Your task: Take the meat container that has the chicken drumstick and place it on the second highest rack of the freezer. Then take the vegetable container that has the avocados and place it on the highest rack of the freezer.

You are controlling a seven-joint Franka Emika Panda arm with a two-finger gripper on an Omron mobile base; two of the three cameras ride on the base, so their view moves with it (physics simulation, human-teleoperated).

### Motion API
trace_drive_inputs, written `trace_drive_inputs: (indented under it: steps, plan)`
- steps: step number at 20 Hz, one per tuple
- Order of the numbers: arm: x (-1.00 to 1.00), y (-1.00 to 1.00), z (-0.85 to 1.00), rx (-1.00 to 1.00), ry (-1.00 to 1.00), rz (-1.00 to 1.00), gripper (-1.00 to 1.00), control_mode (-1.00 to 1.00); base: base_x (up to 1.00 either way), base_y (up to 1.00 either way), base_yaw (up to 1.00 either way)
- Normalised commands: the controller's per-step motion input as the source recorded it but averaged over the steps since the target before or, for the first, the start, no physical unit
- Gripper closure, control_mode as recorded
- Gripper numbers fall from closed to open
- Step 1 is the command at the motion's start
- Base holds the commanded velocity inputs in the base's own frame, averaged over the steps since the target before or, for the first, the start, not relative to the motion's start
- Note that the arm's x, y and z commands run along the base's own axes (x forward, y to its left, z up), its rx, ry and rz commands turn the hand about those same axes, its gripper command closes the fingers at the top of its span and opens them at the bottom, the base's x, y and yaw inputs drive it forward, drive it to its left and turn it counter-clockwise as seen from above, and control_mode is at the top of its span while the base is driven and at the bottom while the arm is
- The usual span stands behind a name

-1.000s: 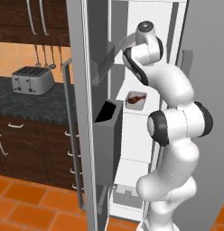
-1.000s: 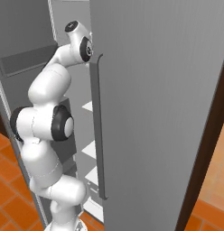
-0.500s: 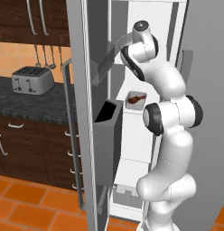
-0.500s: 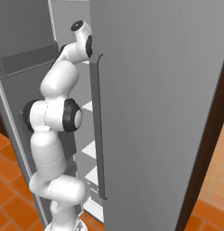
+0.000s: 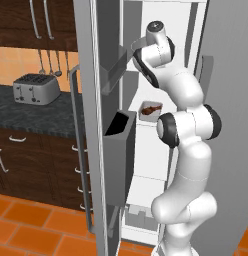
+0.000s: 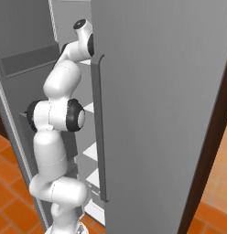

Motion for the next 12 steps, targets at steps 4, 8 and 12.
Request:
trace_drive_inputs:
  steps: [4, 8, 12]
  plan:
    - [0.0, 0.0, 0.0, 0.0, 0.0, 0.0, 1.0, -1.0, 0.0, 0.0, 0.0]
    - [0.0, 0.0, 0.0, 0.0, 0.0, 0.0, -1.0, -1.0, 0.0, 0.0, 0.0]
    - [0.0, 0.0, 0.0, 0.0, 0.0, 0.0, -1.0, -1.0, 0.0, 0.0, 0.0]
